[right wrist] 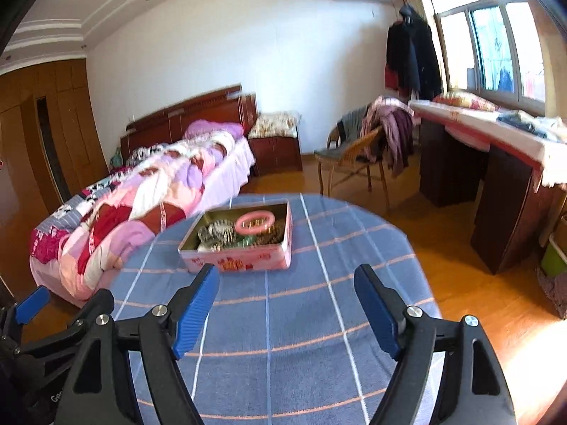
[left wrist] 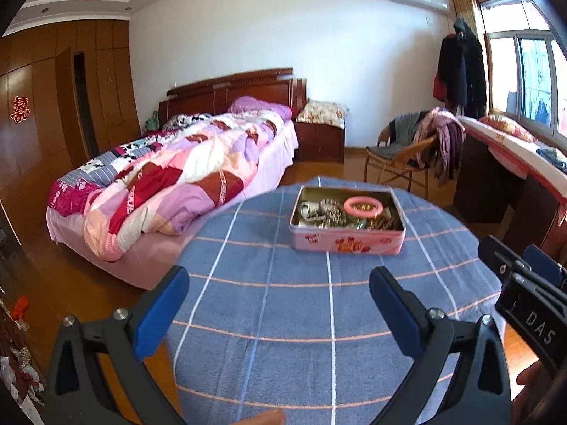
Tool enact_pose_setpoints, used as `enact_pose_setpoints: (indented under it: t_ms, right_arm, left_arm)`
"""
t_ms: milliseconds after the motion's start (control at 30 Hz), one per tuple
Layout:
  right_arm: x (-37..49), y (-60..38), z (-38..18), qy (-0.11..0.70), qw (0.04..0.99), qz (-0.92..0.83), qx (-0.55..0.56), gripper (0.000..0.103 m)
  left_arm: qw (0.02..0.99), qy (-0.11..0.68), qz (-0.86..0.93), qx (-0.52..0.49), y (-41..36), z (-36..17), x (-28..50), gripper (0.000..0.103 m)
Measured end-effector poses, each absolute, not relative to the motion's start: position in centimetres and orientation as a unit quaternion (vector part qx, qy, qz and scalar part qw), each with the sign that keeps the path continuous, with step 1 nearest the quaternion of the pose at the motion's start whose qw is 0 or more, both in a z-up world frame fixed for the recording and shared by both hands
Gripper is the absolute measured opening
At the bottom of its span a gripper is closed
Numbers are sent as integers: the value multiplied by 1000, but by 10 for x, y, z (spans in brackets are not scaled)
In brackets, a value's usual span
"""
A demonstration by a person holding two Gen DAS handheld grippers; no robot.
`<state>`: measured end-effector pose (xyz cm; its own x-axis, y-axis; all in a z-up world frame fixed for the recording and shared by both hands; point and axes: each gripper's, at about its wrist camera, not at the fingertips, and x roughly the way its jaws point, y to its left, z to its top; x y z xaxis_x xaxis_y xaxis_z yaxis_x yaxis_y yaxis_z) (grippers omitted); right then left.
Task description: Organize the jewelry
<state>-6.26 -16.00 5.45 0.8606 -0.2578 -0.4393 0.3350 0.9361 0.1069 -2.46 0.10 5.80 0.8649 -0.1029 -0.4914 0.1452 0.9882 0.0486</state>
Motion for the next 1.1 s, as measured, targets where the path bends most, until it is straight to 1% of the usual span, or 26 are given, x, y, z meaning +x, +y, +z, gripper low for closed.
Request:
enact_pose_setpoints:
  t_ms: [100,167,400,1100]
  right_arm:
    - [-76,-154,72,180,967,-161,79,81]
    - [-83,-150,81,162,970,-164,74,87]
    - [-99,-139,99,122,976,-169,59,89]
    - [-102,-142,97,121,977,-165,65,89]
  left_arm:
    - [969,234,-61,45,2,68,-34,103]
    - [973,219,-57,50,2,74,-40,103]
    - [979,191,-57,45,7,87,-50,103]
    - [982,175,-51,43,9,92,-55,103]
